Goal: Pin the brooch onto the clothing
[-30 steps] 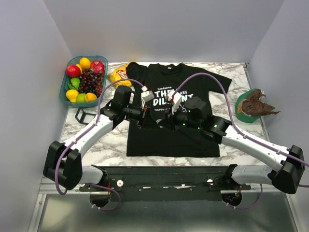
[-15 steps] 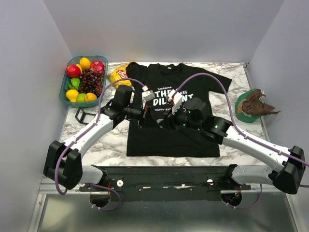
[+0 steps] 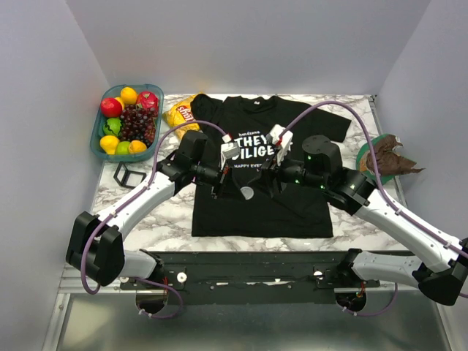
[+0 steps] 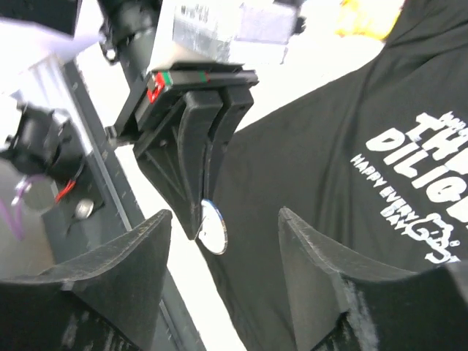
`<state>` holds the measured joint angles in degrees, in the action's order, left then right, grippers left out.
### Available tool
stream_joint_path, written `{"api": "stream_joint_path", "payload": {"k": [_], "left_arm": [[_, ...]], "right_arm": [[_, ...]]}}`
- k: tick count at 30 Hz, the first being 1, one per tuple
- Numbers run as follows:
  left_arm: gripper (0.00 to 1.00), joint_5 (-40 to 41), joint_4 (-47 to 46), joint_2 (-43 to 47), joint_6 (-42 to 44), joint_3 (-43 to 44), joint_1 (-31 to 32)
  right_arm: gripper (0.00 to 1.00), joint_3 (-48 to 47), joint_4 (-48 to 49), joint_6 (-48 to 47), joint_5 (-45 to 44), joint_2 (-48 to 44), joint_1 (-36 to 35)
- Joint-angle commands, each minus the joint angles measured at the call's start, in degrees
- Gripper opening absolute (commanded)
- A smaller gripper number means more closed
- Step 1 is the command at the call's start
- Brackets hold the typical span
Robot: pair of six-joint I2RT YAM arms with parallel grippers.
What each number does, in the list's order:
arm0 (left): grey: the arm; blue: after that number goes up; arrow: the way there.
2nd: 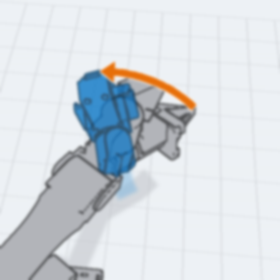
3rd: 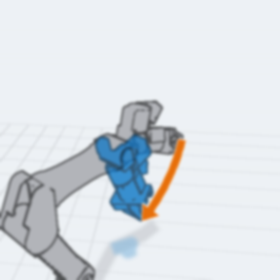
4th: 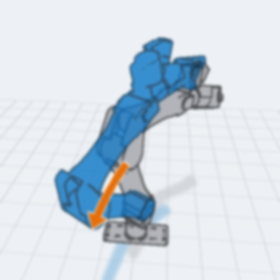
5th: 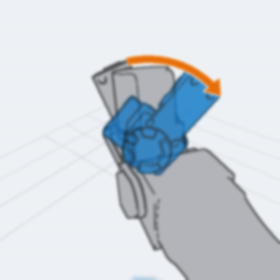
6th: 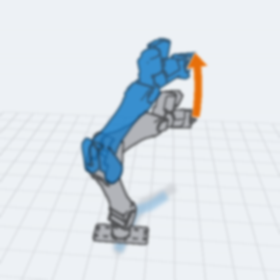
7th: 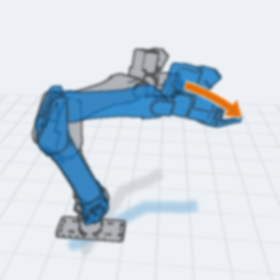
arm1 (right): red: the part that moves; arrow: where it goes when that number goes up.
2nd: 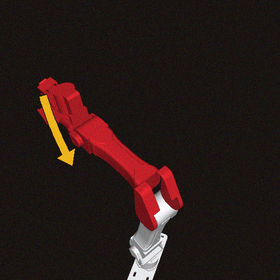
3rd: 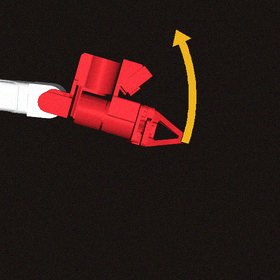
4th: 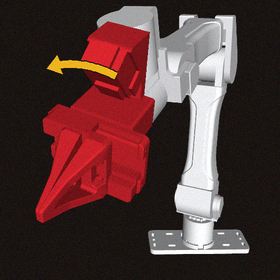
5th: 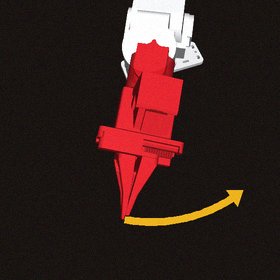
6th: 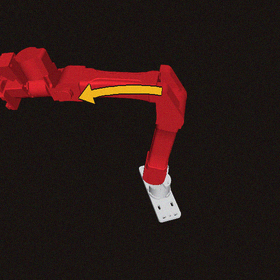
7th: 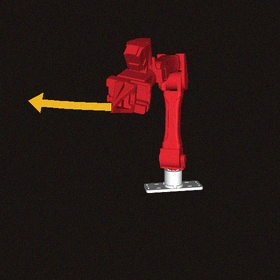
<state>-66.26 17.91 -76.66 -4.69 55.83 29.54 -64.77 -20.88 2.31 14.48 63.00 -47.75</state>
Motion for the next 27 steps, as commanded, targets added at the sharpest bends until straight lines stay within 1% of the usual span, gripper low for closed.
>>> {"api": "stream_joint_path", "payload": {"k": [1,6,8,12,21,27], "left_arm": [[0.00,-3.08,2.57,0.90,2.58,1.65,1.13],[0.00,-6.24,0.99,2.13,1.35,1.21,2.01],[0.00,-6.34,1.25,2.31,1.44,1.03,2.97],[0.00,-6.60,1.43,3.10,1.87,0.86,3.95],[0.00,-6.52,2.48,2.84,2.32,1.03,5.09],[0.00,-5.90,3.01,3.01,2.84,1.12,5.44]], "right_arm": [[0.66,-0.27,-5.39,-1.60,7.66,1.77,0.64],[0.65,-1.14,-8.64,-1.60,13.55,2.48,2.04],[0.64,-0.97,-8.91,-1.51,15.22,2.21,2.39],[0.56,-0.44,-9.61,-0.99,16.46,2.13,2.75],[0.53,-0.18,-10.58,-1.69,18.48,1.15,5.38],[0.49,-1.41,-10.49,-1.69,23.22,3.53,5.47]]}}
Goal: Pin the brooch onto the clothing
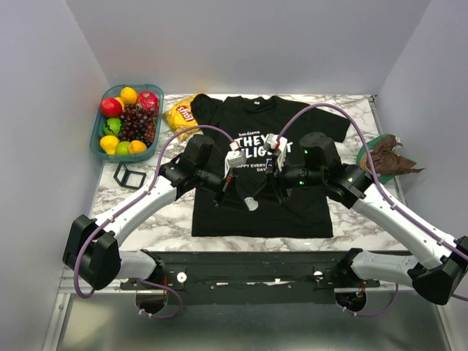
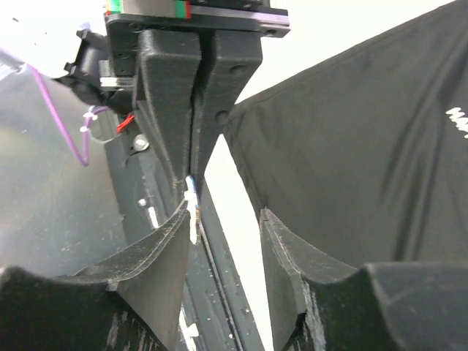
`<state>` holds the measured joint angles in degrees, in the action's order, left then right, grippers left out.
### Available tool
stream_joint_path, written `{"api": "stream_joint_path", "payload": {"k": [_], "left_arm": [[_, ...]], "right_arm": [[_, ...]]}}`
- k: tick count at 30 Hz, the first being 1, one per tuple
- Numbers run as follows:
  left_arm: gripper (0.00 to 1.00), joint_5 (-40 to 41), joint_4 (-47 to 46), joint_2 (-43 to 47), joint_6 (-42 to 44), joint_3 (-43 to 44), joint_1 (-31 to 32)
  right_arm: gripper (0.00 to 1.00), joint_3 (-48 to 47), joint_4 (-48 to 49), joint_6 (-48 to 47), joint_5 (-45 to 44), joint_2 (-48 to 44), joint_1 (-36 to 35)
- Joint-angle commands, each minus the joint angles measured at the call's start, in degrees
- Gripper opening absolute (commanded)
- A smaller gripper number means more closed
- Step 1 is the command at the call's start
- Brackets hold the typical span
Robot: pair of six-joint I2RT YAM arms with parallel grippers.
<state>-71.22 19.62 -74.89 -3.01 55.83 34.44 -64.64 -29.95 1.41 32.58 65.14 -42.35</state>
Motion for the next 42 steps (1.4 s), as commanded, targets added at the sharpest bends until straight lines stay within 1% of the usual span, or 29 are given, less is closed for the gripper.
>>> {"api": "stream_joint_path", "payload": {"k": [1,5,10,14,20,23,26,27,29,32,34,36,37,38,40,41,42], "left_arm": [[0.00,-0.76,1.39,1.24,1.33,1.21,0.54],[0.00,-0.41,1.92,0.98,1.60,1.30,0.72],[0.00,-0.32,2.27,0.80,1.86,1.38,0.72],[0.00,-0.32,2.44,0.63,2.04,1.47,0.81],[0.00,-0.32,2.71,0.54,2.21,1.47,0.90],[0.00,-0.32,2.80,0.54,2.30,1.56,0.90],[0.00,-0.15,3.06,0.45,2.48,1.56,0.90],[0.00,-0.06,3.15,0.36,2.56,1.65,0.90],[0.00,0.29,3.41,0.36,2.74,1.73,0.90],[0.00,1.87,3.76,0.45,2.74,2.00,0.90],[0.00,2.66,3.85,0.63,2.74,2.26,0.90],[0.14,3.80,3.85,1.24,2.74,2.44,0.81],[0.23,4.42,3.85,1.33,2.65,2.44,0.81],[0.40,5.03,3.76,1.59,4.05,2.44,0.72],[0.61,6.88,3.67,2.38,4.06,2.44,0.55],[0.77,7.23,3.24,2.73,4.06,2.44,0.20],[0.82,7.58,2.89,3.52,3.89,2.26,0.02]], "right_arm": [[0.49,-1.54,-1.42,-0.88,6.00,1.91,0.07],[0.45,-1.19,-1.25,-0.88,9.78,3.06,0.07],[0.42,-0.75,-0.28,-0.88,9.43,3.32,0.07],[0.40,-0.40,2.26,0.17,9.96,3.50,0.07],[0.38,-0.75,2.45,-0.27,10.22,4.99,0.07],[0.34,-0.75,2.45,-0.44,10.75,5.26,0.07],[0.26,-0.66,2.62,-0.62,10.58,5.17,0.07],[0.15,-0.57,2.62,-0.62,10.66,5.17,0.07],[0.02,-0.31,2.97,-0.62,10.93,5.08,0.07],[0.01,0.56,4.02,-0.18,11.28,4.56,0.07],[0.01,1.09,4.90,0.87,9.18,3.94,0.07],[0.01,1.97,5.78,1.92,5.42,3.06,0.07],[0.01,2.32,6.39,2.45,4.35,2.54,0.07],[0.01,2.76,8.05,2.81,3.38,2.18,0.07],[0.01,3.91,9.30,4.03,1.09,1.39,0.07],[0.01,4.00,9.74,4.30,0.30,1.21,0.07],[0.01,3.91,9.83,4.65,-1.27,1.13,0.07]]}}
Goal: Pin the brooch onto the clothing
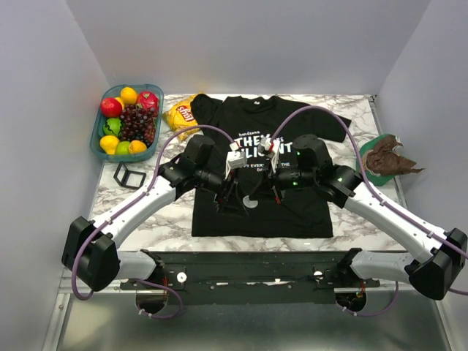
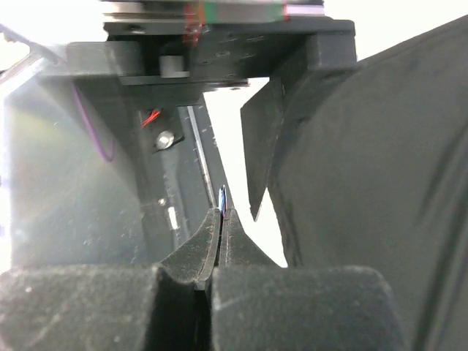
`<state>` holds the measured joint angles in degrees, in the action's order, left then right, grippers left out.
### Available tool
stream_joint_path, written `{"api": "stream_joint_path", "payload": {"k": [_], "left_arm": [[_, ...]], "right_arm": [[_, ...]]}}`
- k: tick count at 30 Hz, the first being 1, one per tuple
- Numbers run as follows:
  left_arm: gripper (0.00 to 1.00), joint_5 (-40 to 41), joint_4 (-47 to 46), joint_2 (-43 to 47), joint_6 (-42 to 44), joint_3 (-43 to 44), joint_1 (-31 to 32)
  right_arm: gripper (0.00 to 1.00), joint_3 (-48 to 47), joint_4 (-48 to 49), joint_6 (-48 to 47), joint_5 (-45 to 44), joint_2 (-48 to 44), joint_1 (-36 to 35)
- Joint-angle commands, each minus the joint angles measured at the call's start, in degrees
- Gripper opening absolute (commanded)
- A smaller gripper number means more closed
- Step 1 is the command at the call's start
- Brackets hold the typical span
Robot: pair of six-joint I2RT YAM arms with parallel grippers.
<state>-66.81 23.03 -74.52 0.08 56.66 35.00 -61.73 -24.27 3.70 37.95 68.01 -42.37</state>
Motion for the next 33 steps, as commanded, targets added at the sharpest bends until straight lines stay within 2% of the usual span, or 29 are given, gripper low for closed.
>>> {"api": "stream_joint_path", "payload": {"k": [1,2,5,9,10,14,16,17,18,21,23,26,29,33], "left_arm": [[0.85,3.69,-0.96,3.50,0.63,1.26,-0.81],[0.91,4.05,-2.10,4.03,0.54,1.08,-1.51],[0.99,5.28,-3.25,5.70,0.19,0.55,-3.18],[0.99,6.42,-8.15,8.33,-3.49,-1.11,-7.05],[0.99,7.12,-10.09,8.95,-7.07,-1.73,-8.62],[0.99,13.79,-25.62,12.81,-18.05,-5.68,-10.13],[0.99,20.63,-31.08,15.97,-22.20,-8.66,-10.13],[0.99,23.19,-38.68,17.38,-25.27,-10.42,-10.04],[0.98,28.08,-42.67,20.09,-30.09,-14.35,-10.04],[0.97,34.70,-57.97,24.40,-38.28,-21.82,-9.52],[0.96,37.26,-63.78,25.74,-40.32,-24.05,-8.99],[0.95,41.57,-66.95,26.71,-42.26,-26.34,-7.41],[0.92,45.62,-73.44,25.75,-44.81,-28.97,-4.86],[0.90,49.05,-80.05,21.98,-46.92,-30.38,-1.96]], "right_arm": [[0.01,1.00,4.15,2.53,-7.62,-2.26,0.09],[0.01,1.09,4.23,2.62,-8.76,-2.70,0.18],[0.01,2.49,5.46,3.67,-12.55,-4.80,0.62],[0.01,4.95,11.43,6.48,-18.16,-7.97,1.41],[0.01,5.31,12.83,7.53,-18.96,-8.50,1.41],[0.01,7.33,20.56,10.53,-21.87,-11.05,1.41],[0.01,8.47,26.01,12.37,-23.18,-12.19,1.41],[0.01,8.91,27.77,12.99,-23.28,-12.55,1.41],[0.01,10.13,31.96,13.78,-23.71,-12.81,1.33],[0.01,12.25,39.81,17.47,-26.34,-13.87,1.41],[0.01,13.04,41.84,19.05,-27.23,-13.61,1.41],[0.01,13.48,45.18,21.16,-27.67,-13.08,1.41],[0.01,15.41,50.88,23.97,-27.93,-12.90,1.41],[0.01,17.09,53.63,26.70,-30.39,-13.08,1.33]]}}
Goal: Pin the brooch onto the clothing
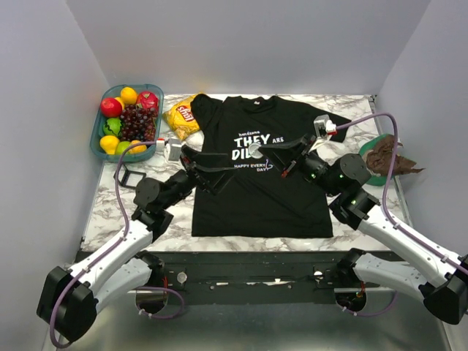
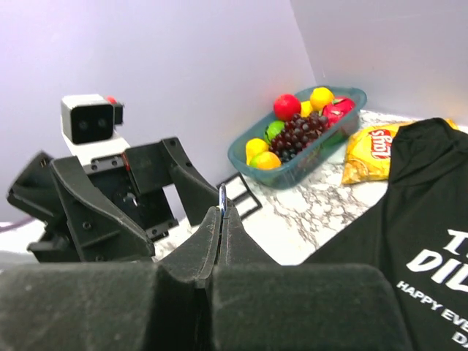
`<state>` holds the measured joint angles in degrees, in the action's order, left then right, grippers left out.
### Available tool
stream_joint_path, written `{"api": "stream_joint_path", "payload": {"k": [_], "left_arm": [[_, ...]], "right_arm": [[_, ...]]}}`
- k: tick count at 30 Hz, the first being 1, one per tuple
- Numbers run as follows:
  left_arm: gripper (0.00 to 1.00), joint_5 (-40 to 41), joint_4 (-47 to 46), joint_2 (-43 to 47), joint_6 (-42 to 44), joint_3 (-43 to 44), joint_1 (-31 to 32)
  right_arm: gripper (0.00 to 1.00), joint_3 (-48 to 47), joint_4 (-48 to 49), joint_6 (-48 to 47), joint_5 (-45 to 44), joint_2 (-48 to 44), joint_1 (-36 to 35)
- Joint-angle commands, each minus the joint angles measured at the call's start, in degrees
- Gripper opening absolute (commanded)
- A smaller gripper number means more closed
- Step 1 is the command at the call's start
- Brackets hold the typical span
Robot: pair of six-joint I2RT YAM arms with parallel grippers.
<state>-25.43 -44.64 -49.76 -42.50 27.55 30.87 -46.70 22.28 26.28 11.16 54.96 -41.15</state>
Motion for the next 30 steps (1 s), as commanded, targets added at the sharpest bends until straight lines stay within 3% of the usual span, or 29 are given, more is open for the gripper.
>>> {"api": "stream_joint_path", "payload": {"k": [1,6,10,13,17,24,28,30], "left_arm": [[0.89,8.11,-13.62,-3.58,-4.52,-1.27,3.31],[0.77,8.91,-18.99,-9.73,-4.78,1.79,6.39],[0.73,8.47,-20.83,-13.43,-5.49,3.30,8.06],[0.61,8.47,-24.17,-15.27,-6.28,3.82,9.03],[0.54,7.68,-23.39,-16.60,-5.05,6.19,9.99],[0.34,7.59,-21.19,-16.86,-4.34,6.99,10.44],[0.33,6.45,-20.57,-17.04,-3.99,7.60,10.70],[0.28,6.71,-20.31,-17.13,-3.82,7.69,10.88]], "right_arm": [[0.01,2.05,7.16,4.56,-3.51,0.06,0.01],[0.01,3.45,9.53,5.53,-3.16,-0.20,-0.16],[0.01,3.98,10.67,6.50,-3.16,-0.99,-0.25],[0.01,4.24,10.76,6.67,-2.90,-1.08,-0.25],[0.01,4.68,11.03,6.85,-2.72,-1.08,-0.16],[0.01,4.77,10.85,6.59,-2.90,-1.43,-0.25],[0.01,4.69,11.03,6.76,-2.55,-1.08,-0.25],[0.01,4.77,11.03,6.85,-2.54,-0.91,-0.25]]}}
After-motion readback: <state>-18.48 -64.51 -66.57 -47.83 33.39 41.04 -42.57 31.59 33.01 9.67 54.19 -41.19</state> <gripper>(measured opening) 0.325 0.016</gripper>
